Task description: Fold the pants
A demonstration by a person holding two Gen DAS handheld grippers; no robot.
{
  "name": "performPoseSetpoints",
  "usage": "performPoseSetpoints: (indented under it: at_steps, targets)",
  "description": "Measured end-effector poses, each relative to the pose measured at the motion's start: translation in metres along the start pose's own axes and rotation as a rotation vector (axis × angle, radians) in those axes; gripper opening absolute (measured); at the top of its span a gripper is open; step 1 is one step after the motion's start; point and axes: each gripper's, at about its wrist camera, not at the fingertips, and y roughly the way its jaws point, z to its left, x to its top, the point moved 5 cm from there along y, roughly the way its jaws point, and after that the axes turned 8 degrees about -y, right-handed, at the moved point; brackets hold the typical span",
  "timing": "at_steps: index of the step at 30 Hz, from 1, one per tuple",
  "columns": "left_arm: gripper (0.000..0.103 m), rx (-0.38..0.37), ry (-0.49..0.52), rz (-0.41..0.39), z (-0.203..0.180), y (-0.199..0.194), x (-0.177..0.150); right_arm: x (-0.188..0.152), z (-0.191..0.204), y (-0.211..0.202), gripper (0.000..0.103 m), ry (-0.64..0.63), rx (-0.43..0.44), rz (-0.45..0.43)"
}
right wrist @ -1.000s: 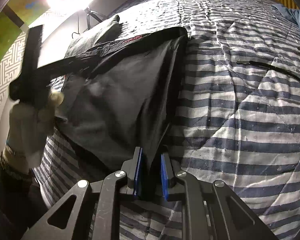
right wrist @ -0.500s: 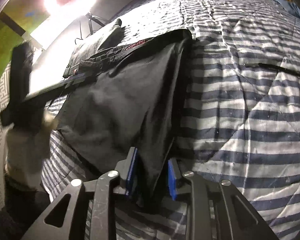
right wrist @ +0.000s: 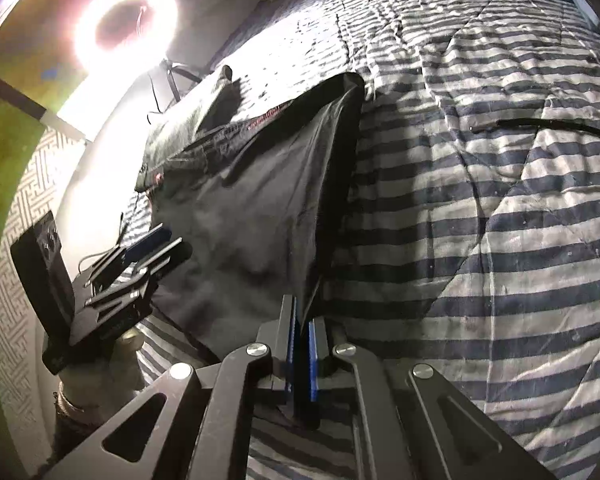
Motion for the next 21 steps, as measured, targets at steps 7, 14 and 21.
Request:
performPoseSetpoints:
  at_steps: [7, 14, 21]
  targets:
    - [0.055, -0.009, -0.126, 0.116, 0.011, 0.059, 0.008, 0.015, 0.027, -0.02, 0.004, -0.027, 0.014, -0.053]
    - [0.054, -0.075, -0.284, 0.016, 0.022, 0.038, 0.049, 0.031, 0.061, -0.027, 0.004, -0.089, 0.023, -0.078]
    - [0.054, 0.046, -0.186, 0.105, 0.018, 0.097, 0.066, 0.038, 0.082, -0.029, 0.004, -0.157, -0.008, -0.075]
